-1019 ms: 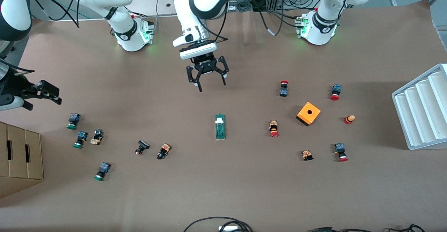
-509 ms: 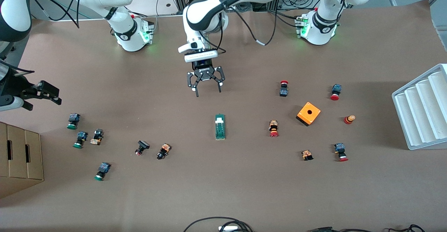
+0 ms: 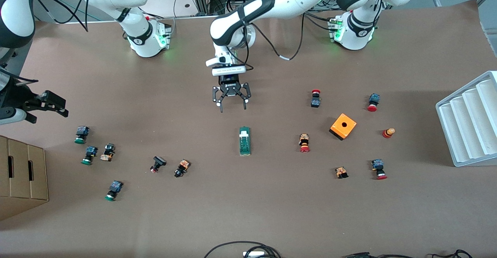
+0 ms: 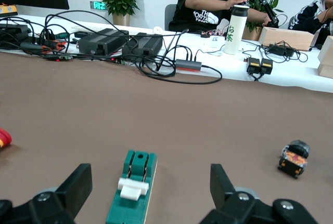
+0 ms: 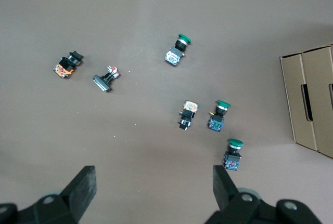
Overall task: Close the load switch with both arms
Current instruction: 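Move the left gripper over the green load switch and lower it, then reach the right gripper to the green switch body and grip it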
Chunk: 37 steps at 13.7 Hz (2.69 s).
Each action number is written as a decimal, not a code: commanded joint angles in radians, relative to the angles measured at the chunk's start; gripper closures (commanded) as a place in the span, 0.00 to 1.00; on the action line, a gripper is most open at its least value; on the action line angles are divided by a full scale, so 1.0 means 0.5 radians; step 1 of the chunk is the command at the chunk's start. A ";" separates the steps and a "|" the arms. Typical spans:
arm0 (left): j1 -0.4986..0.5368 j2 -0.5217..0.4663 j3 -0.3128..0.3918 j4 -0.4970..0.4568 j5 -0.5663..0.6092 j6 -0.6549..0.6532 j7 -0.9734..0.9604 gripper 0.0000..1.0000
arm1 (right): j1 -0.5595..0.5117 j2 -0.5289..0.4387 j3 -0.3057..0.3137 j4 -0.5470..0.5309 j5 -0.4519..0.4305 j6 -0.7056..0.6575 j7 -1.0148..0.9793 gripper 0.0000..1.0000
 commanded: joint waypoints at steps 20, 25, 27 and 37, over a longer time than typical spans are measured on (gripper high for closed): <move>-0.049 0.531 0.058 0.115 0.496 -0.423 -0.233 0.00 | 0.039 0.177 0.100 0.012 -0.032 0.133 0.647 0.00; -0.036 0.614 0.064 0.188 0.628 -0.420 -0.300 0.00 | 0.186 0.263 0.131 0.015 0.078 0.136 1.132 0.00; -0.033 0.633 0.082 0.234 0.641 -0.408 -0.291 0.00 | 0.254 0.306 0.134 0.021 0.149 0.139 1.325 0.00; -0.018 0.660 0.122 0.244 0.644 -0.396 -0.291 0.00 | 0.882 0.659 0.134 0.036 0.195 0.565 2.543 0.00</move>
